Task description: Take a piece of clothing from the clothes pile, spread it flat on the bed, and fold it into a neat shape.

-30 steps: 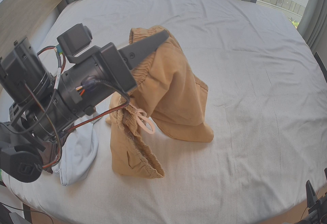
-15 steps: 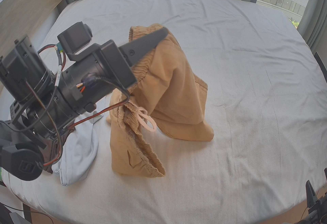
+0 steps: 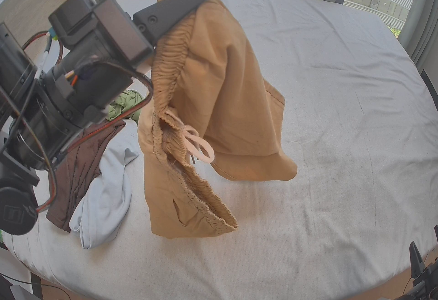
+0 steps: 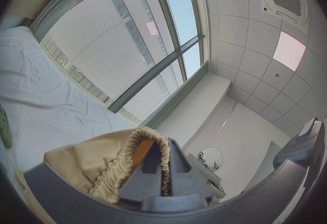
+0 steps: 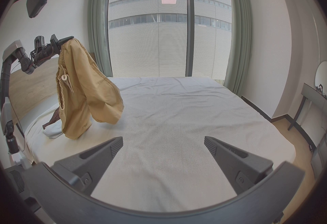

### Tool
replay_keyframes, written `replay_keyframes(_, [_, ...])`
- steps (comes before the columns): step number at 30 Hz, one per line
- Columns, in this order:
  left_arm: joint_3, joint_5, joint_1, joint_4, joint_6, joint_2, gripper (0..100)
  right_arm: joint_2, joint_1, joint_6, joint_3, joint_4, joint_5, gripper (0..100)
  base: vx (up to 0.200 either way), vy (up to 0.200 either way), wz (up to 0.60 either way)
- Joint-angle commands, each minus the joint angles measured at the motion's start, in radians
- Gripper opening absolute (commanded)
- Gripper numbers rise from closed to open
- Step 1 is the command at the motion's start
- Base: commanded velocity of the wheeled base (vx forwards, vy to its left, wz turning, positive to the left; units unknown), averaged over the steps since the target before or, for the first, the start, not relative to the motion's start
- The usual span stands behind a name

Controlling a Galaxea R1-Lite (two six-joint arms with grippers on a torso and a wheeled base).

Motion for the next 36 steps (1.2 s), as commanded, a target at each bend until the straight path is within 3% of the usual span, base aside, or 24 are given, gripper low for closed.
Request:
replay_keyframes(1, [0.004,0.003,-0.008,0.003,-0.003,-0.018,0,-0.016,0.000,0.000,0.018,0.000,0.000,100,0.000,0.000,0.00])
replay_keyframes(7, [0.073,-0.003,-0.001,-0.005,0.001,0.035,0,-0.016,-0.002,0.000,0.018,0.000,0.000,100,0.000,0.000,0.00])
replay_keyframes(24, [0.075,0.003,-0.004,-0.013,0.009,0.050,0,-0.016,-0.002,0.015,0.018,-0.002,-0.003,100,0.000,0.000,0.00])
replay_keyframes(29, [0.075,0.001,-0.001,-0.013,0.009,0.047,0,-0.013,-0.005,0.011,-0.091,-0.100,-0.001,100,0.000,0.000,0.00])
replay_keyframes(34, [0.075,0.003,0.000,-0.013,0.011,0.050,0,0.125,-0.009,0.012,-0.200,-0.071,0.034,100,0.000,0.000,0.00])
replay_keyframes(36, [0.075,0.003,0.002,-0.013,0.011,0.051,0,0.200,0.004,0.046,-0.203,-0.060,0.097,100,0.000,0.000,0.00])
